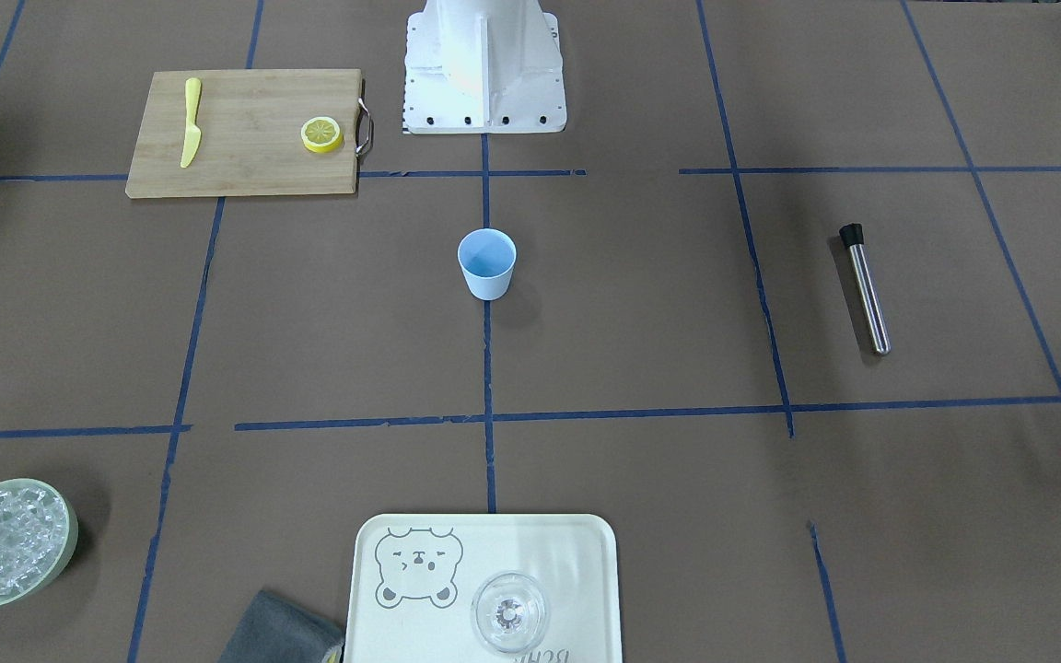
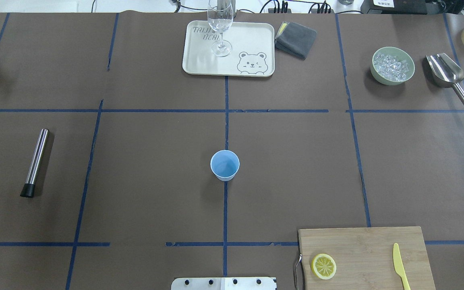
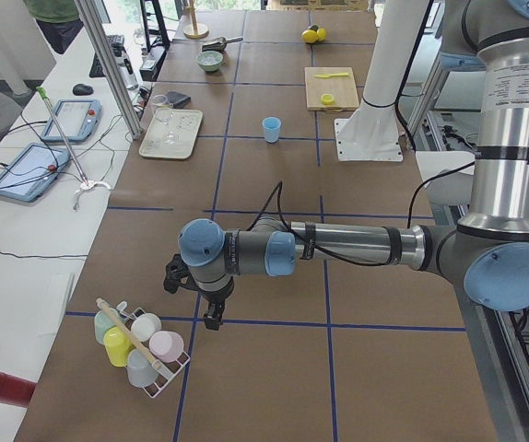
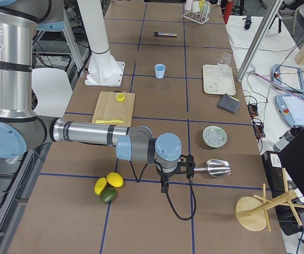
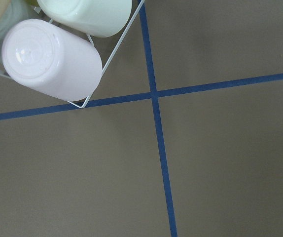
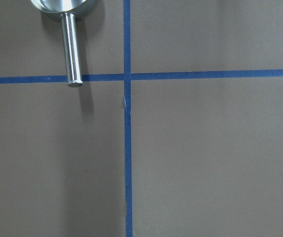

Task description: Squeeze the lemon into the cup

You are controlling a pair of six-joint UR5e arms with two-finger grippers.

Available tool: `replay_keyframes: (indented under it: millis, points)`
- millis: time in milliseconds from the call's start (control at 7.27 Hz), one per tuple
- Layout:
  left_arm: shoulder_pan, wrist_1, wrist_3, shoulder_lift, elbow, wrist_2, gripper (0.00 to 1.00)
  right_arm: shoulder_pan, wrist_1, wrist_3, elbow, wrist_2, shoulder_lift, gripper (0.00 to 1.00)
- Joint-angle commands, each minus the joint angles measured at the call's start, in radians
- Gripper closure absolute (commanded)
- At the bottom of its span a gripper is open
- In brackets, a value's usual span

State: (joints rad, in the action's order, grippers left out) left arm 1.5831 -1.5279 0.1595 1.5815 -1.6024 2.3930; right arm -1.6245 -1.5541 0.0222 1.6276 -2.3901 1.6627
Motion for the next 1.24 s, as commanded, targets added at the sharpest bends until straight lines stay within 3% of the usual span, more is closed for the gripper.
replay_keyframes:
  millis: [0, 413, 550, 826, 963, 1101]
  points:
    - [0.000, 0.000, 0.000, 0.002, -0.001, 0.000, 0.00, 0.000, 0.002, 0.001, 0.001, 0.000, -0.009, 0.00]
    - [0.000, 0.000, 0.000, 0.003, -0.008, -0.002, 0.00, 0.002, 0.005, -0.005, 0.017, -0.001, -0.026, 0.00]
    - [0.000, 0.000, 0.000, 0.003, -0.011, 0.000, 0.00, 0.018, -0.010, -0.011, 0.047, -0.001, -0.084, 0.00]
    - [-0.002, 0.000, -0.002, 0.009, -0.030, -0.002, 0.00, 0.040, 0.000, -0.039, 0.046, -0.043, -0.064, 0.00]
    - [-0.002, 0.000, -0.002, 0.011, -0.033, -0.002, 0.00, 0.046, 0.003, -0.042, 0.070, -0.078, -0.064, 0.00]
    - [-0.002, 0.000, -0.002, 0.017, -0.034, -0.002, 0.00, 0.098, 0.003, -0.151, 0.156, -0.075, -0.066, 0.00]
